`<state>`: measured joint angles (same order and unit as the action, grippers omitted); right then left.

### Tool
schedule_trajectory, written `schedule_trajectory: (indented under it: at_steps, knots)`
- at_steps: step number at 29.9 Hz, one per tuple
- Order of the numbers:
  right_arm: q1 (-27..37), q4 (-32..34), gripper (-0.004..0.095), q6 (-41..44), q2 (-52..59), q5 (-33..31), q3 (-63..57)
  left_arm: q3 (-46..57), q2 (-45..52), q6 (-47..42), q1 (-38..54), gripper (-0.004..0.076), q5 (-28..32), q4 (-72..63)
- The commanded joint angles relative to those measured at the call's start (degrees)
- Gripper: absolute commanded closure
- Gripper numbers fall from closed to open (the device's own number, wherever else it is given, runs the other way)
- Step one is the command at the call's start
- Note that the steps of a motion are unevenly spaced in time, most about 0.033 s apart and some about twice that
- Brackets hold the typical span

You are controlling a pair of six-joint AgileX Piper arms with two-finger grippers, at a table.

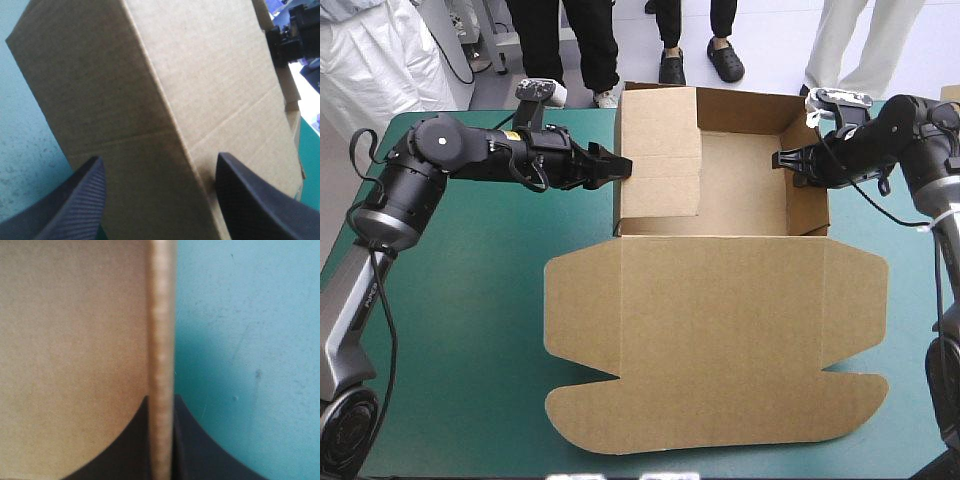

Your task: Fold the box

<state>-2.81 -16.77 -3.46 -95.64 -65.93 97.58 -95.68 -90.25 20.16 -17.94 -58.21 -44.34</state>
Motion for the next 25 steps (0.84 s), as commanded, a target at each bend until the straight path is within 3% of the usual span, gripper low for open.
schedule_trajectory:
  at_steps: [1, 11, 19, 22, 25]
  knots:
    - [-0.21, -3.11, 0.0917, 1.49, 2.55, 2.52, 1.65, -3.37, 0.63, -2.84, -2.22, 0.0269, 1.29, 1.36]
    - [-0.32, -4.16, 0.0916, 1.97, 2.55, 2.98, 1.65, -11.60, -3.48, -11.57, -5.90, 0.0269, -0.44, 12.68]
    - [-5.09, 0.43, 0.0916, 4.82, 2.55, 4.53, 1.65, -21.70, -10.55, -21.05, -9.15, 0.0269, -11.43, 33.42]
    - [-5.47, -0.13, 0.0916, 5.71, 2.55, 5.22, 1.65, -24.66, -12.69, -21.37, -9.15, 0.0269, -15.66, 35.60]
    - [-5.47, -0.15, 0.0916, 5.71, 2.55, 4.43, 1.65, -25.27, -13.50, -21.64, -9.15, 0.0270, -16.15, 36.66]
